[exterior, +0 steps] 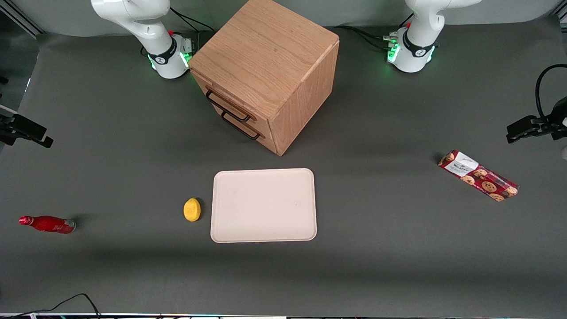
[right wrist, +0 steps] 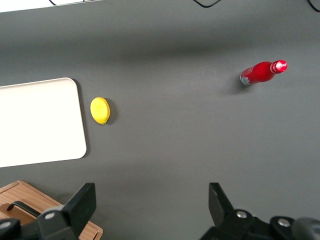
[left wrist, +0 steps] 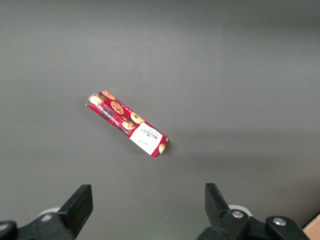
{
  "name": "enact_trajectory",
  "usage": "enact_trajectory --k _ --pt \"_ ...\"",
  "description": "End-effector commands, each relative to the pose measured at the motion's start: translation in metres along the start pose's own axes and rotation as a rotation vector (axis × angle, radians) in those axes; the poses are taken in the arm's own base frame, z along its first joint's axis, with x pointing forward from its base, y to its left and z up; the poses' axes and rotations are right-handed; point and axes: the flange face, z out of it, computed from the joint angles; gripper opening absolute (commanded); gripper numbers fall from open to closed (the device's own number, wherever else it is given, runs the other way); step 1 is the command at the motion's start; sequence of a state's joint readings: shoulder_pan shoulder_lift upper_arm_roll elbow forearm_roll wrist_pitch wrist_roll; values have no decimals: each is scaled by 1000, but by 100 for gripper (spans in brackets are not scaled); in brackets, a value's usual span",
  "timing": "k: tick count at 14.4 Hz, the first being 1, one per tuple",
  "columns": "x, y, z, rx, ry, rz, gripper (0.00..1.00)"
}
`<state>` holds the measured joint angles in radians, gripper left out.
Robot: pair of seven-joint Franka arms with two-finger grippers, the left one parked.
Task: Open upper drawer
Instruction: 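Start moving the right arm out from its rest pose toward the cabinet, then move the right gripper to the upper drawer's black handle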
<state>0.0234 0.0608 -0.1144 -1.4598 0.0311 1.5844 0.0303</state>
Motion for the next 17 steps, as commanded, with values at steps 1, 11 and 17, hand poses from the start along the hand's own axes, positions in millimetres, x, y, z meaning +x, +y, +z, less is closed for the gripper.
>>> enact_trajectory --k 1,11,17 --pt "5 -2 -1 13 -13 7 100" --pt "-3 -92 35 31 -91 -158 100" --pt "-29 -186 48 67 -119 -515 100"
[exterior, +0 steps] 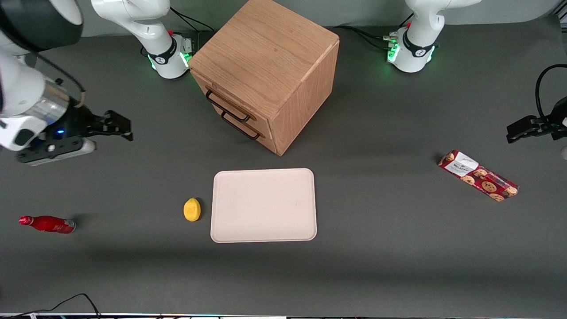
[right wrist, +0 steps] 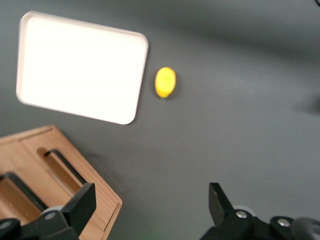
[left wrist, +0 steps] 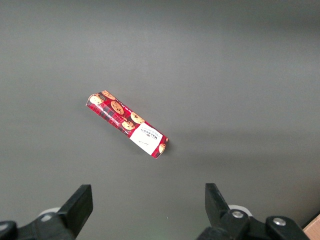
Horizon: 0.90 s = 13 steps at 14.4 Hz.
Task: Open upper drawer
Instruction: 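Move the right gripper to the upper drawer's black handle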
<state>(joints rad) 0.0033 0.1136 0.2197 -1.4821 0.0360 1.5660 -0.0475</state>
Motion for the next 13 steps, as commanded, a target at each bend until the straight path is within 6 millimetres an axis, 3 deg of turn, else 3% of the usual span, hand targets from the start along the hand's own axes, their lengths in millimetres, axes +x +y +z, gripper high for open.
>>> enact_trajectory --k 1,4,7,9,13 --pt "4 -29 12 27 -26 -192 100" --pt "9 -66 30 48 -56 -360 100" --pt "10 -78 48 114 -72 -571 100" --pt "10 -85 58 170 -83 -587 100" --pt "1 -119 93 184 -125 -632 100"
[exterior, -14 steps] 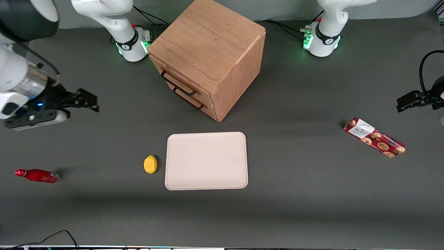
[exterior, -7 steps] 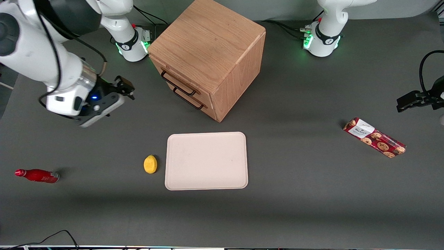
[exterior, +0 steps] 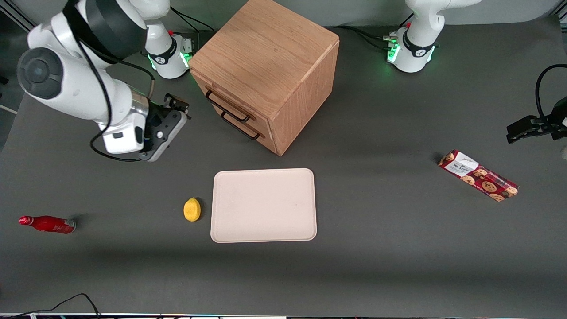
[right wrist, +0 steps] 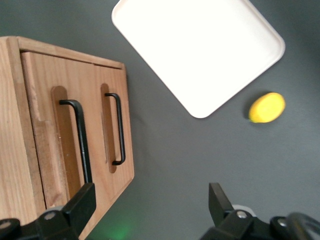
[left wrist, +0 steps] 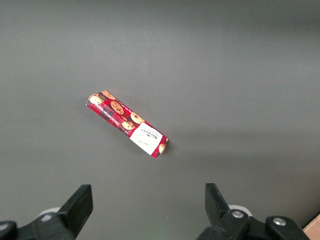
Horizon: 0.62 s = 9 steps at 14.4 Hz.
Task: Open upper drawer
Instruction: 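Move the right gripper to the upper drawer's black handle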
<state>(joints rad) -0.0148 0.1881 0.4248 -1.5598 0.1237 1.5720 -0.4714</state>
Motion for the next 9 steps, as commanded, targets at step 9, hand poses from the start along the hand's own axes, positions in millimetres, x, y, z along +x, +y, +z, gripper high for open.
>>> enact_trajectory --k 9 --pt "22 -63 107 47 -63 -114 100"
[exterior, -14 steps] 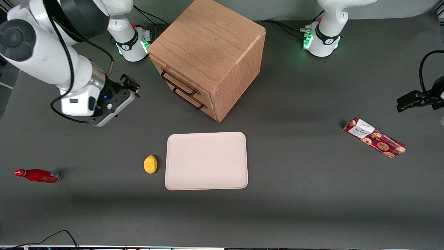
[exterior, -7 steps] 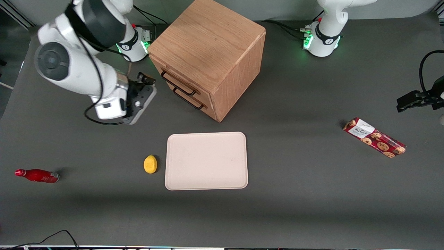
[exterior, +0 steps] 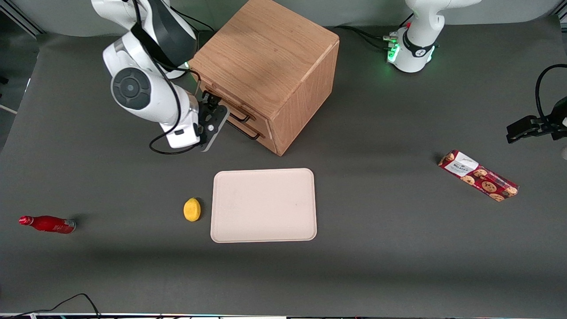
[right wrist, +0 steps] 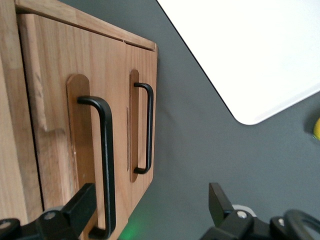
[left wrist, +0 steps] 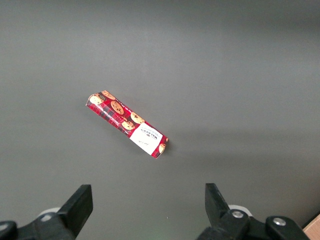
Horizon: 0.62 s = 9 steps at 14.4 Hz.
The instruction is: Open upper drawer
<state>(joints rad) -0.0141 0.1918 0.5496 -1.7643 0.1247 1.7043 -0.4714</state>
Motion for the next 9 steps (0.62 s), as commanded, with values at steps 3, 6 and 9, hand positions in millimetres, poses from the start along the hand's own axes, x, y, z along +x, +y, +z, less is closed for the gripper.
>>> enact_trajectory --k 3,6,9 --pt "2 -11 28 14 6 -16 100" --pt "2 -12 38 17 1 -17 100" --pt "1 -13 48 21 -1 -16 100"
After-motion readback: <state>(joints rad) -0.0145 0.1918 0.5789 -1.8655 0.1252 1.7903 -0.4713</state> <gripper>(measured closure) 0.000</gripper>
